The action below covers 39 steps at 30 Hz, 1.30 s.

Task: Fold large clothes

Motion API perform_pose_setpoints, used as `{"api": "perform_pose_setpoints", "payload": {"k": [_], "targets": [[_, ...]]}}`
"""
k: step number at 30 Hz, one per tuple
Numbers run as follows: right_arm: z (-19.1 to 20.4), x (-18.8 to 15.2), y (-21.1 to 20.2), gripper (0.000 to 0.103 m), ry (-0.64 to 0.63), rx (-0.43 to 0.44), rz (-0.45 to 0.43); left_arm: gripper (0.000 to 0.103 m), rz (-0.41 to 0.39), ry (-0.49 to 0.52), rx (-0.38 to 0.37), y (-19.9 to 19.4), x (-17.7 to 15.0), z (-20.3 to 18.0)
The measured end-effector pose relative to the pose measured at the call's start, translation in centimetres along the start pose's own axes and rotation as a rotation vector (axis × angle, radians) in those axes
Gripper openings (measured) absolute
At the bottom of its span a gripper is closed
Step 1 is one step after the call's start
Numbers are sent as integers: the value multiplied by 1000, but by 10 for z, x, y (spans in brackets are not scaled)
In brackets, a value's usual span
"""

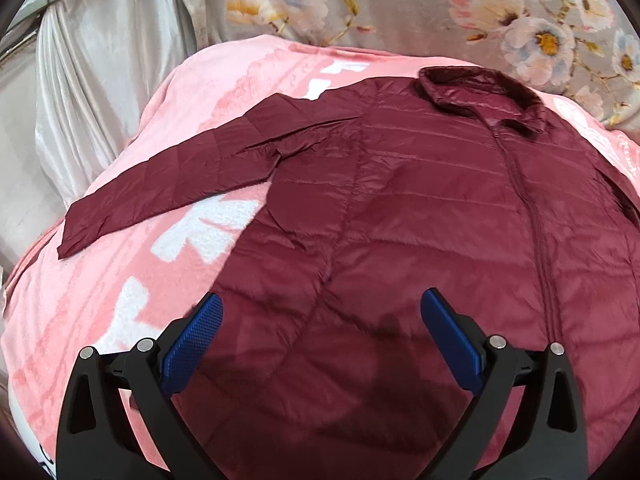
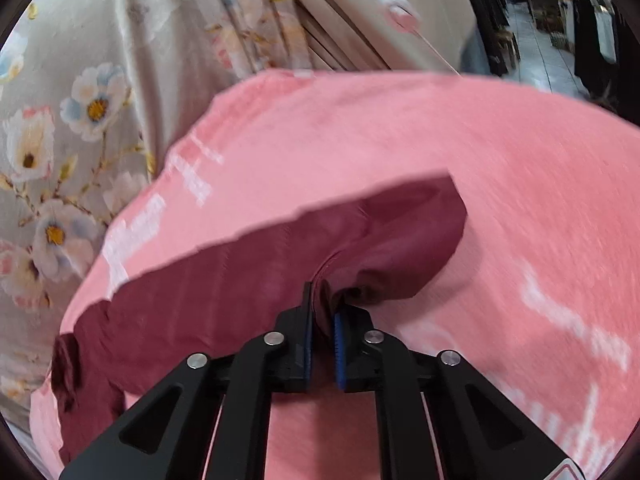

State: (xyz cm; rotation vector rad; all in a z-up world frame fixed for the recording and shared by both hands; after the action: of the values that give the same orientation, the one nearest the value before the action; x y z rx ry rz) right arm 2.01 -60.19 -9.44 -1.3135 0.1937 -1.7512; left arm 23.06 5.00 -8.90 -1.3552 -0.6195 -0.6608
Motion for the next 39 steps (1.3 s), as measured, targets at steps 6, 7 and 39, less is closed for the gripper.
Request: {"api": "perform_pose_setpoints", "payload": {"k": [6,7,39], "targets": [[200,9,-49,7,-314,326,-103,97,18,-1,61,20,11,10],[237,-7,-62,7,-381,399,-92,97,23,-5,66,23,12,11],[325,-171,-57,73,-377,691,404,97,242,-420,-446,87,63,-1]]}}
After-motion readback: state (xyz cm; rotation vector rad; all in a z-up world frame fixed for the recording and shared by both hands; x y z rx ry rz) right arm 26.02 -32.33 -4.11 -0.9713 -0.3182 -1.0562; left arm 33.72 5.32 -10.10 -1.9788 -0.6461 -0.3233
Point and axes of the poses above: each gripper's, at about its wrist camera, not at the fingertips, and y roughly the way its jaws point, z to its left, x to its top, the point moved 7 cm from there along y, roughly the way its jaws point, and after that the axes turned 6 degrees about -z, right-handed, at the moved point
